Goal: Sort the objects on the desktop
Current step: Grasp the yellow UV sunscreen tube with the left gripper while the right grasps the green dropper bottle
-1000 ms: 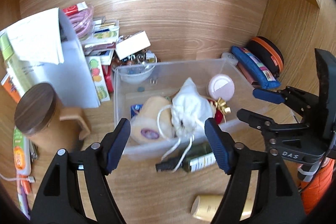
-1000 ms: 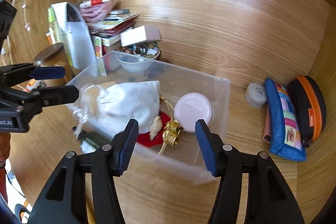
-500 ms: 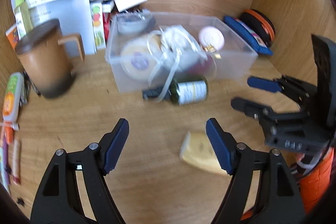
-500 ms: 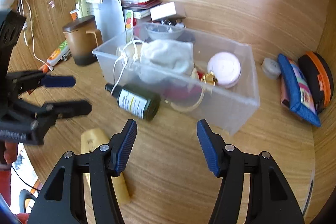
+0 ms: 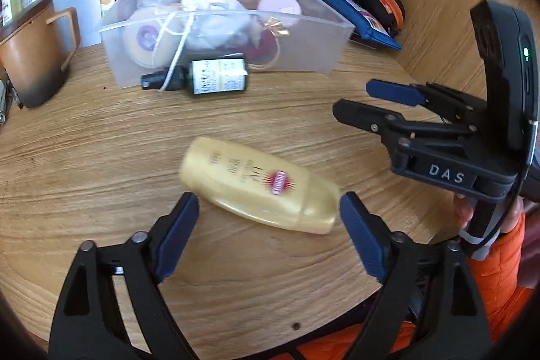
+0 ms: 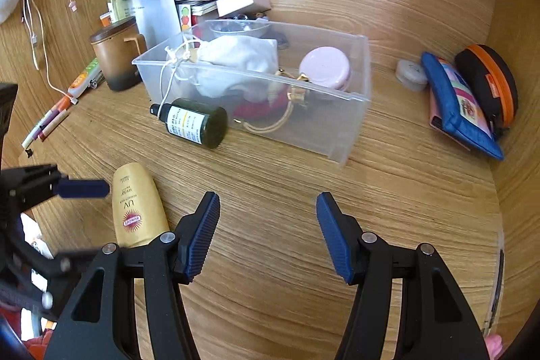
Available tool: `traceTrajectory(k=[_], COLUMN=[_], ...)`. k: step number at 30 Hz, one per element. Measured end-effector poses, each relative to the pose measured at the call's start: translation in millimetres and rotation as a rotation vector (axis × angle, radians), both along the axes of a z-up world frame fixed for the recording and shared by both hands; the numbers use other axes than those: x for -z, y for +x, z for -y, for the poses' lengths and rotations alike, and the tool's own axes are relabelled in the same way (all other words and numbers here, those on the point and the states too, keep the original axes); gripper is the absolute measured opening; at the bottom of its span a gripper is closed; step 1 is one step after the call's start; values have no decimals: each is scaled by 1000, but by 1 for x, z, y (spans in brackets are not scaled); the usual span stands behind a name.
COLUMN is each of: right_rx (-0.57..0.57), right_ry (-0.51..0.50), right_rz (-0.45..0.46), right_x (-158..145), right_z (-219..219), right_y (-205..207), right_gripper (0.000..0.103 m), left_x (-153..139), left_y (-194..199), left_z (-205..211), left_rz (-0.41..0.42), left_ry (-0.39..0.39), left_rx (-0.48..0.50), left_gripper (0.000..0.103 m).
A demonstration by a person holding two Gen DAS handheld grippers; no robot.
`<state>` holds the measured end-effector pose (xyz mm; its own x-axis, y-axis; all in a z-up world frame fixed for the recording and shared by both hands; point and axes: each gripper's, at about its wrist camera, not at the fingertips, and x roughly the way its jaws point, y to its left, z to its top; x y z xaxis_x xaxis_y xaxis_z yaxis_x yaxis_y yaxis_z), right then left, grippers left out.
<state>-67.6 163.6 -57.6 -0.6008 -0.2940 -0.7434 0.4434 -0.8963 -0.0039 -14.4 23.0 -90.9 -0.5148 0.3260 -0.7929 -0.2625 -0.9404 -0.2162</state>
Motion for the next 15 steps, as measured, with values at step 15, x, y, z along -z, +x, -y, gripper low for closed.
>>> traceTrajectory(k=[15], right_rx=[-37], right_ry=[-7], right_rz=[-22], right_x=[-5], right_z=[-2], right_y=[0], right_gripper=[56], left_x=[9], left_y=[-24], left_z=[24], left_rz=[12], left_ry=[-10], left_rx=[-121], left_gripper=[84])
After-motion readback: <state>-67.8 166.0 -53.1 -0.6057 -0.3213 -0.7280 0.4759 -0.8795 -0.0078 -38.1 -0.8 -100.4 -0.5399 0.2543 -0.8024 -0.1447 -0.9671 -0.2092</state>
